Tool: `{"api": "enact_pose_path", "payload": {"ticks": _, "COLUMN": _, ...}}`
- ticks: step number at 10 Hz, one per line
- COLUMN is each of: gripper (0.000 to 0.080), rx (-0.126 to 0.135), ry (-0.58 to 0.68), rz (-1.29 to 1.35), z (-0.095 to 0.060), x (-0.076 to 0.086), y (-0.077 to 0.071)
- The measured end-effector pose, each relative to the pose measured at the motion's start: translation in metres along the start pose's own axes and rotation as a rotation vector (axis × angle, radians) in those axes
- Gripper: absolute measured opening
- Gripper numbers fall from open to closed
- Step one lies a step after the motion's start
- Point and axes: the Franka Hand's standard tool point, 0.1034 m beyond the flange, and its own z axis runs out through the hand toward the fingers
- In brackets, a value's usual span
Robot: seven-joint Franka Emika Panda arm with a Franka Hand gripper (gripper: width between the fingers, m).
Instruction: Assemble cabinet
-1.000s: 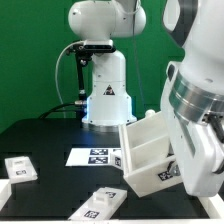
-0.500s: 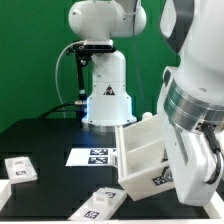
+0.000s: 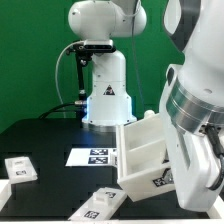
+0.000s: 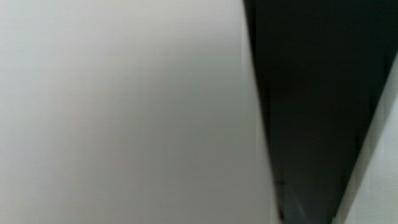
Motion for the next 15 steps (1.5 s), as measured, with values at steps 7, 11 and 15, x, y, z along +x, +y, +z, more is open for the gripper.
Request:
{"api": "enact_pose_path", "payload": {"ticks": 7, "gripper": 0.009, "rx": 0.373, "ry": -0.031, "rz": -0.012, "z": -0.01, "x": -0.011, "y": -0.032}}
{"api": "enact_pose_path", "payload": {"ticks": 11, "gripper": 0.009, "rx": 0.479, "ry": -0.043, "rz": -0.018, "z": -0.005, "x": -0.016, "y": -0.031}}
{"api": "enact_pose_path", "payload": {"ticks": 15, "gripper": 0.009, "rx": 0.453, "ry": -0.053, "rz": 0.018, "z": 0.011, "x": -0.005, "y": -0.039}}
